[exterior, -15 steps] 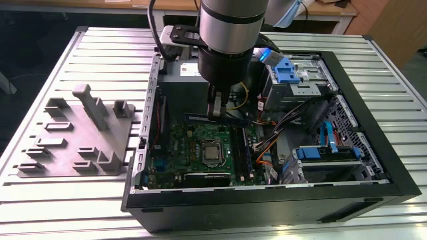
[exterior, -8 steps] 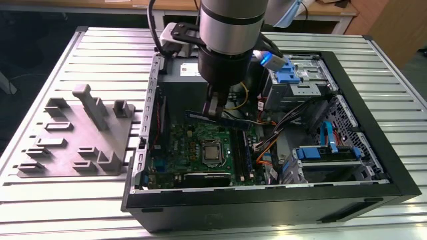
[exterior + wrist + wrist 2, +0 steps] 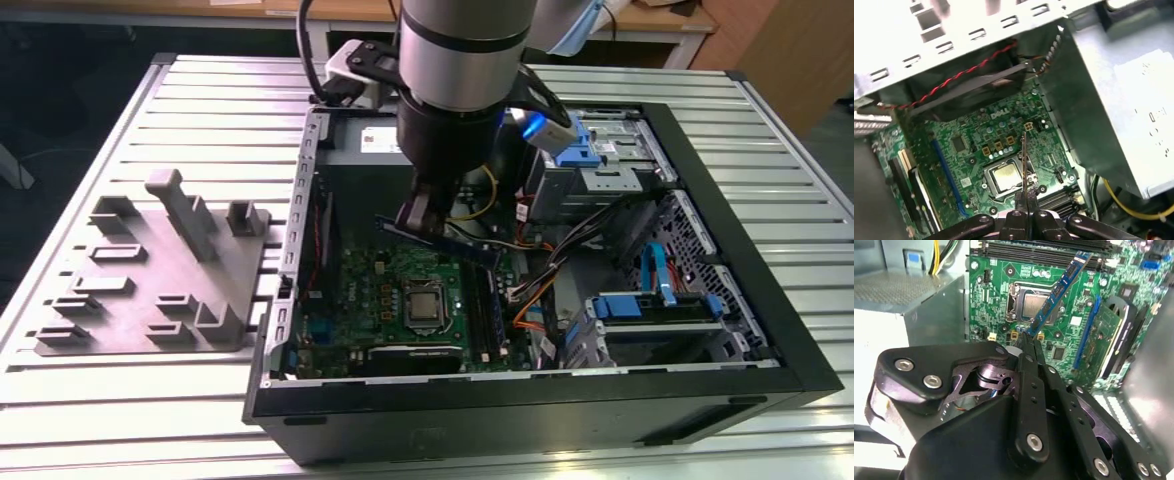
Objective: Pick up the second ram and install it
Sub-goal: 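Insert the second ram into the second slot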
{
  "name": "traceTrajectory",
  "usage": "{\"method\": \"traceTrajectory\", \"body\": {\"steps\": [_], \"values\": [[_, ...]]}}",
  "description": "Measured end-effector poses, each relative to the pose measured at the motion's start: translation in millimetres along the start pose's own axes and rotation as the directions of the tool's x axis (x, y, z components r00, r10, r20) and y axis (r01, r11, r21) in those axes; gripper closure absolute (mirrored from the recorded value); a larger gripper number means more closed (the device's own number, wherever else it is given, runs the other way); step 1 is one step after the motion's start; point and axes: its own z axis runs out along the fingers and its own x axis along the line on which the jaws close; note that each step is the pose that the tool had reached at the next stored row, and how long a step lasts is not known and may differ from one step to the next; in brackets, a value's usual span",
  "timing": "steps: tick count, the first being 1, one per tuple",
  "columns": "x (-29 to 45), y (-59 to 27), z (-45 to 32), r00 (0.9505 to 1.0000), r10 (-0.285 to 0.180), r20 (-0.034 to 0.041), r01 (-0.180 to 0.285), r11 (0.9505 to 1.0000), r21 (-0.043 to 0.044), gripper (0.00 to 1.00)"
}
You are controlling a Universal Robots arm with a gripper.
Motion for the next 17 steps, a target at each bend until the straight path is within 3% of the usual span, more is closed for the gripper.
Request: {"method": "traceTrajectory", "body": {"steps": [5,9,13,17], "values": [[0.0,0.0,0.6,0.9959,0.091,0.0045,-0.091,0.9959,0.0022,0.89],[0.0,0.0,1.0,0.9868,0.162,0.0083,-0.162,0.9868,0.0037,0.89],[0.0,-0.1,1.6,0.9722,0.234,0.0121,-0.234,0.9722,0.0049,0.89],[0.0,-0.1,2.2,0.9527,0.304,0.0161,-0.304,0.9528,0.0058,0.89]]}}
